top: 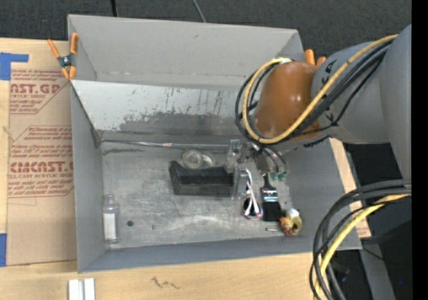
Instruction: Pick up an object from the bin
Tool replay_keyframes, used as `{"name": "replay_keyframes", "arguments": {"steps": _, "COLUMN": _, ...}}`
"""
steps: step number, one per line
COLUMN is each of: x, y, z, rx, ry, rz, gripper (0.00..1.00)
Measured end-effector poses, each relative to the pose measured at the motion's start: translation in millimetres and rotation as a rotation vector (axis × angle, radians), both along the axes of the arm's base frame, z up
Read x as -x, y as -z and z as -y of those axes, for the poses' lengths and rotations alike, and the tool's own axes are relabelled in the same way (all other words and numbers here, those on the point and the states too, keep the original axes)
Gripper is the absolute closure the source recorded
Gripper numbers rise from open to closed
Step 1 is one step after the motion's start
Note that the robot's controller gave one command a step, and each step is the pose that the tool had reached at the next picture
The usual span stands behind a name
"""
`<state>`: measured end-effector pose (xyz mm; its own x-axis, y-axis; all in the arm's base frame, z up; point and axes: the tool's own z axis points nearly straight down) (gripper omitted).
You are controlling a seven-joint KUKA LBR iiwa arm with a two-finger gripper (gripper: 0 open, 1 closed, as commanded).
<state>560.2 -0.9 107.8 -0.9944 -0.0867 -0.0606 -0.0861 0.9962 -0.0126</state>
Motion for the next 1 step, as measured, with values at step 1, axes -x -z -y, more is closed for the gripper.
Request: {"name": "replay_keyframes", "arguments": {"steps": 1, "x": 0.0, "y": 0.1, "z": 0.0, "rx": 0.0, "ry": 0.0, "rz": 0.0, "gripper": 1.0}}
